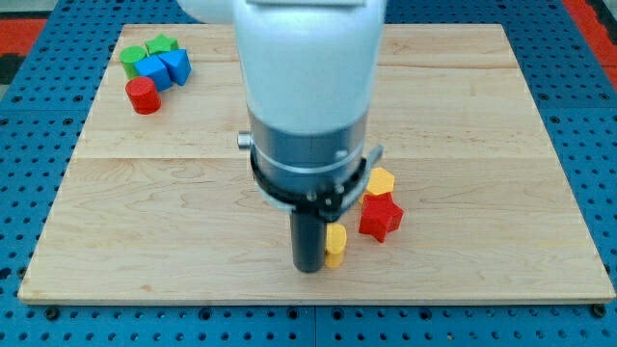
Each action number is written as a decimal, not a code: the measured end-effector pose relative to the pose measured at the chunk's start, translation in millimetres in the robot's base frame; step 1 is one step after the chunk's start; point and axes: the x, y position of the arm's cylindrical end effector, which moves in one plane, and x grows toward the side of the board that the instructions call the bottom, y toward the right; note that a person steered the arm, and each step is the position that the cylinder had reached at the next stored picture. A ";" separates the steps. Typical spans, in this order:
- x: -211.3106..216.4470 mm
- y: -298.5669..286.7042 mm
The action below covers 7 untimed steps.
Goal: Drag the yellow heart right to the red circle
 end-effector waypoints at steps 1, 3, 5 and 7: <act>3.6 5.5; 40.4 67.3; -37.0 24.8; -52.2 -20.9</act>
